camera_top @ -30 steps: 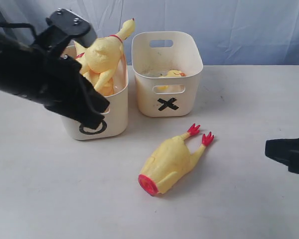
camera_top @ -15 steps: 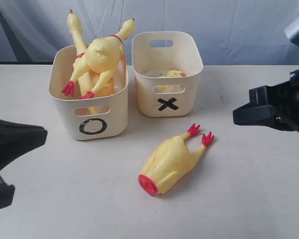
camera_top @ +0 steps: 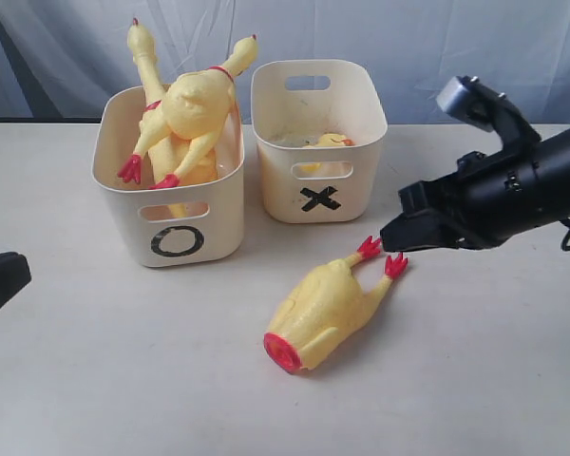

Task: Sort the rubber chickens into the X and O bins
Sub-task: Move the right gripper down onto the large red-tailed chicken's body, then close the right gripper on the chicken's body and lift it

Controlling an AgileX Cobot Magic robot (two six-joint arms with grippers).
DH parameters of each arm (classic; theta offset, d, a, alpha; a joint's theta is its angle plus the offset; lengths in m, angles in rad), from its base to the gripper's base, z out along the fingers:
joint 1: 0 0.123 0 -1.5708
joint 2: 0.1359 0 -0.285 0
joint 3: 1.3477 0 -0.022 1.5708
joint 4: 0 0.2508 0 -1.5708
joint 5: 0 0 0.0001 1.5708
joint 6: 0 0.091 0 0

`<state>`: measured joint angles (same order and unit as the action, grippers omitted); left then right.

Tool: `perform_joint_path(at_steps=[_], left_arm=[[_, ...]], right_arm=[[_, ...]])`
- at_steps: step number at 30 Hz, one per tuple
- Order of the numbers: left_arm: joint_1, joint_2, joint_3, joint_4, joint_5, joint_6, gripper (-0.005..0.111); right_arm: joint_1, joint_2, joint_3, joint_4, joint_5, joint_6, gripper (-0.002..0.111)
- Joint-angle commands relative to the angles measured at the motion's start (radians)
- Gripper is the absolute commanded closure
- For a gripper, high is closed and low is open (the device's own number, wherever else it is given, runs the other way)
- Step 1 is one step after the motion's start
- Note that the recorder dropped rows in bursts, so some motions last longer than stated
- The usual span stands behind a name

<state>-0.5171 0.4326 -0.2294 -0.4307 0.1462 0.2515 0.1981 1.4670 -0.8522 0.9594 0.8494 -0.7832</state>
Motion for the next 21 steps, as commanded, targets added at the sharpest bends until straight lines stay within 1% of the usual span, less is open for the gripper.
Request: perform_joint_path(at_steps=[1, 3, 4, 13, 16, 21], left_arm=[[-0.004, -0.009, 0.066, -0.001, -0.161, -0.014, 0.107], [-0.004, -0.009, 0.084, -0.001, -0.206, -0.014, 0.107], [-0.004, -0.009, 0.090, -0.001, -0.218, -0.014, 0.107], [-0.004, -0.009, 0.101, 0.003, -0.214, -0.014, 0.107], [-0.004, -0.009, 0.101, 0.003, -0.214, -0.014, 0.107], [-0.004, -0.009, 0.101, 0.003, -0.214, -0.014, 0.107]], right_arm=[[0.091, 0.067, -0.021, 0.010, -0.145, -0.034, 0.050], [0.128, 0.092, -0.023, 0.010, -0.222, -0.034, 0.036], [0.147, 0.106, -0.023, 0.010, -0.263, -0.034, 0.034], [0.259, 0.217, -0.023, 0.029, -0.438, -0.027, 0.035], [0.279, 0.243, -0.023, 0.044, -0.482, -0.025, 0.035], [0.281, 0.273, -0.023, 0.078, -0.533, -0.023, 0.035]])
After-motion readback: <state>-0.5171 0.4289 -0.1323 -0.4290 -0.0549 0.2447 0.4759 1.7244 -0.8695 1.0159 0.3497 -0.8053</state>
